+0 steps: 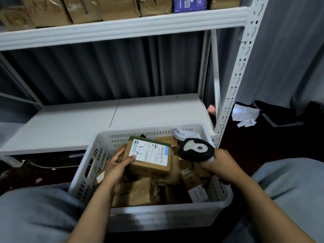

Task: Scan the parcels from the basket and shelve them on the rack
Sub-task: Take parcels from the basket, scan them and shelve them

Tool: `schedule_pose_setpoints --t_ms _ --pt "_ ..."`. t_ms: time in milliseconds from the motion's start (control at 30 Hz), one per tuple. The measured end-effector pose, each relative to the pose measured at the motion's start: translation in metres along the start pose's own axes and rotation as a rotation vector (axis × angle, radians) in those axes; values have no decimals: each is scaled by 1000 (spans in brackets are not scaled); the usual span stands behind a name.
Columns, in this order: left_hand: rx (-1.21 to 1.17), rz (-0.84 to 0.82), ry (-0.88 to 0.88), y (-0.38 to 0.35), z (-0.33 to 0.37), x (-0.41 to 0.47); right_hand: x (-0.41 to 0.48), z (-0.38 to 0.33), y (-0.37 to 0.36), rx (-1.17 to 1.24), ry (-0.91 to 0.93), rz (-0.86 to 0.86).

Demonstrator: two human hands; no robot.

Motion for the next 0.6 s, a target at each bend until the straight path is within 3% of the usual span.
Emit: schedule_pose_setpoints --t_ms 233,600 --pt "-48 -90 28 -45 71 -22 15 -29 18 613 -17 177" --pt "121 -406 -84 -109 209 -81 30 -144 110 894 157 397"
Point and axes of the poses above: each hand's wrist, its own x-axis towards the middle knuckle, its own y-axis out of the back of the hand, z = x × y, the point moved 1 cm from there along x, towards the middle knuckle, and after that the axes turned 5 degrees about y, right-handed, at the moved point
